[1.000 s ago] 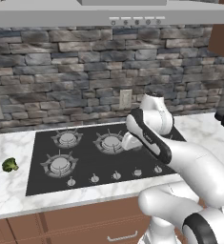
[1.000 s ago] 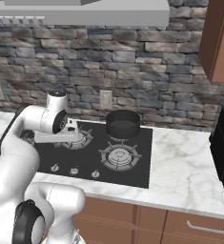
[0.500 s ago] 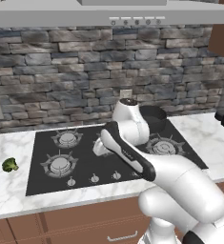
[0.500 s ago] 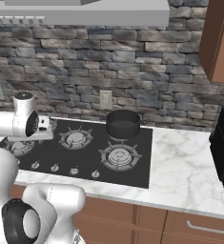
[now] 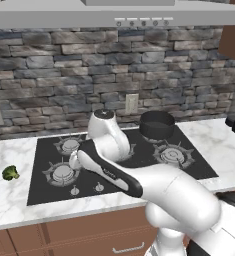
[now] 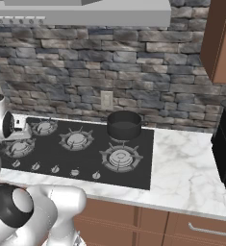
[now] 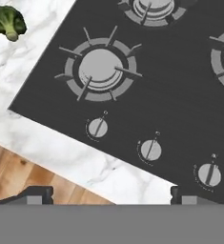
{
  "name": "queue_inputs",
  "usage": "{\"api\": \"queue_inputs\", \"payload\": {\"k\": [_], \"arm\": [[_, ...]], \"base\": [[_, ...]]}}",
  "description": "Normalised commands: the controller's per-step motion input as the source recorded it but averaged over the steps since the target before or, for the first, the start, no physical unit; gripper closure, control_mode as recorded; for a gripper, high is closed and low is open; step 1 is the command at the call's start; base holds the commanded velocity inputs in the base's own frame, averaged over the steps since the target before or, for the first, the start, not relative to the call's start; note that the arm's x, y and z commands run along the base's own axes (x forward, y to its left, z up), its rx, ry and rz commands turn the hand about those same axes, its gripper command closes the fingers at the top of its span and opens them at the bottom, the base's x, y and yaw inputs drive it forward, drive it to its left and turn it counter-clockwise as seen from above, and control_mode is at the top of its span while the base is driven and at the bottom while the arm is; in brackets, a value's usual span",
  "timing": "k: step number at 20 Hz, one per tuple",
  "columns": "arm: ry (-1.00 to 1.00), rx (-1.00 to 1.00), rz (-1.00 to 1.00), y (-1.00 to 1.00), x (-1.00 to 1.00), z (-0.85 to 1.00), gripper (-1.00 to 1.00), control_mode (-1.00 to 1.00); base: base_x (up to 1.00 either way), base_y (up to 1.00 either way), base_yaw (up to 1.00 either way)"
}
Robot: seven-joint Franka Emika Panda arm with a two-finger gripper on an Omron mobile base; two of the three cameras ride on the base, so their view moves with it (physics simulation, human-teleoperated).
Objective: Turn on the burner for the pot on the stove. Wait thirty seconds for the pot to heat up. Then add the broccoli to the pot.
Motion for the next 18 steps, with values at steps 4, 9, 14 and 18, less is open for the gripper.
{"api": "queue_inputs", "payload": {"k": [4,9,14,18], "arm": [[-0.10,-0.04,0.00,0.80,0.00,0.00,-1.00,-1.00],[-0.07,-0.04,0.00,0.73,0.00,0.00,-1.00,-1.00],[-0.01,0.00,0.00,0.73,0.00,0.00,-1.00,-1.00],[0.00,0.00,0.00,0.71,0.04,0.00,-1.00,-1.00]], "base": [[0.00,0.00,0.00],[0.00,0.00,0.00],[0.00,0.00,0.00],[0.00,0.00,0.00]]}}
